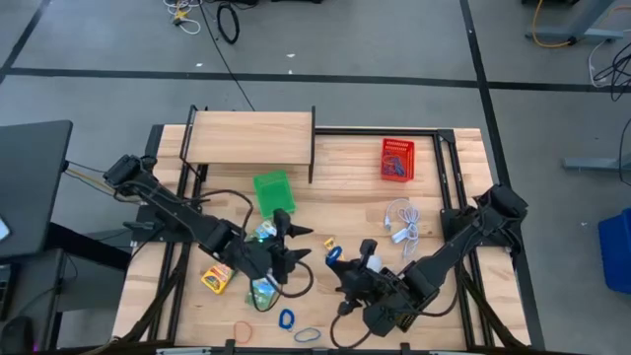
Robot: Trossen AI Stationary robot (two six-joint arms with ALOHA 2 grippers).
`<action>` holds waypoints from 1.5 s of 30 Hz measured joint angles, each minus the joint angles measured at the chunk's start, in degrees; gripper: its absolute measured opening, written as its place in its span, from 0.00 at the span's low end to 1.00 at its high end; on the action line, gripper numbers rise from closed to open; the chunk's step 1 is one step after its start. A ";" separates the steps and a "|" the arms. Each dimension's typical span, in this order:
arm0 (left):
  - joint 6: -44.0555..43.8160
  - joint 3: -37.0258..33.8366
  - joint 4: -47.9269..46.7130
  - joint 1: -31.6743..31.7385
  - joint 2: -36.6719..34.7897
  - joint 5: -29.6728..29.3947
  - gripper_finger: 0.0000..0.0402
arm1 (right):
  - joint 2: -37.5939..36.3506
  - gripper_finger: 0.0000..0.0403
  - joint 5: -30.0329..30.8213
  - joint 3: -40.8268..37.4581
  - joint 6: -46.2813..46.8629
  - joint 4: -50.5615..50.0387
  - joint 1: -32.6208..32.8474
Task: Pick & Place Office Desk Supplies
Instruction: Put the blue spring keychain into the black basket
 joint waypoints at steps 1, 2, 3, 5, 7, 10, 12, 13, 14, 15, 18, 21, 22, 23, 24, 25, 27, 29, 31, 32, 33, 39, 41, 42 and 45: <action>-0.74 0.00 -1.18 -0.01 -0.05 0.01 0.65 | -0.24 0.01 -0.64 0.01 0.94 -0.74 0.41; -1.74 0.00 -2.51 -0.07 -0.07 0.05 0.65 | -0.63 0.01 -1.64 0.02 2.16 -1.68 0.77; -2.47 0.00 -3.56 -0.13 -0.07 0.08 0.65 | -1.09 0.01 -2.99 0.02 4.00 -3.07 1.16; -4.58 0.00 -5.42 -0.15 -0.07 0.43 0.65 | -2.11 0.01 -6.82 0.02 8.27 -5.89 1.73; -6.27 0.00 -7.13 -0.13 -0.07 0.53 0.65 | -3.13 0.01 -11.73 0.02 13.23 -9.74 2.35; -8.01 0.00 -8.72 -0.11 -0.07 0.58 0.65 | -4.11 0.01 -20.39 0.07 20.84 -15.19 3.17; -9.13 0.00 -9.63 -0.11 -0.07 1.19 0.65 | -4.43 0.01 -27.25 0.04 26.04 -19.24 3.96; -9.51 0.00 -10.31 -0.11 -0.07 1.79 0.65 | -4.47 0.01 -30.75 0.04 28.79 -20.79 4.12; -9.94 0.00 -10.75 -0.13 -0.07 2.15 0.65 | -4.47 0.01 -33.57 0.06 31.65 -22.87 4.49; -10.29 0.00 -10.91 -0.13 -0.07 2.42 0.65 | -4.47 0.01 -36.31 0.04 34.52 -25.09 4.89; -11.24 0.00 -11.67 -0.13 -0.07 3.94 0.65 | -4.35 0.01 -42.96 0.06 42.76 -30.68 6.06; -12.28 0.00 -12.38 -0.10 -0.07 5.00 0.65 | -4.21 0.01 -48.95 0.04 48.44 -35.70 7.39; -12.75 0.01 -12.88 -0.11 -0.07 5.61 0.65 | -4.21 0.01 -50.57 0.04 49.67 -36.52 7.79; -13.56 0.00 -13.48 -0.11 -0.07 6.82 0.65 | -4.21 0.01 -52.11 0.04 50.62 -37.49 8.16; -14.11 0.00 -13.96 -0.11 -0.07 8.24 0.65 | -4.21 0.01 -53.08 0.04 51.43 -38.45 8.49; -14.89 0.01 -14.37 -0.11 -0.07 9.85 0.65 | -4.21 0.01 -53.57 0.04 51.86 -39.06 8.82; -16.58 -0.42 -14.22 -0.09 -0.07 13.60 0.65 | -3.88 0.01 -53.97 0.04 52.09 -39.23 9.11; -18.57 -1.55 -14.28 -0.02 -0.07 18.19 0.65 | -2.82 0.01 -54.04 0.04 51.64 -39.73 9.09; -21.15 -3.05 -14.26 0.02 -0.07 22.62 0.65 | -1.33 0.01 -54.60 0.04 50.59 -39.69 8.89; -22.53 -3.88 -14.21 0.02 -0.07 24.76 0.64 | -0.46 0.01 -54.97 0.04 49.88 -39.81 8.76; -23.88 -4.70 -14.29 0.02 -0.07 26.68 0.64 | 0.51 0.01 -55.75 0.04 49.09 -39.91 8.62; -31.34 -9.13 -11.64 -0.37 -0.02 36.38 0.63 | 4.29 0.07 -59.25 0.04 47.47 -41.59 7.45; -31.89 -10.40 -8.05 -0.65 0.41 39.88 0.63 | 4.56 0.09 -59.14 0.02 47.59 -41.92 7.37; -32.08 -10.84 -6.57 -0.91 0.44 41.78 0.63 | 4.51 0.10 -59.16 0.02 47.71 -41.99 7.37; -33.59 -10.86 -3.24 -1.27 1.43 44.27 0.64 | 4.47 0.15 -59.10 0.02 49.01 -41.80 7.34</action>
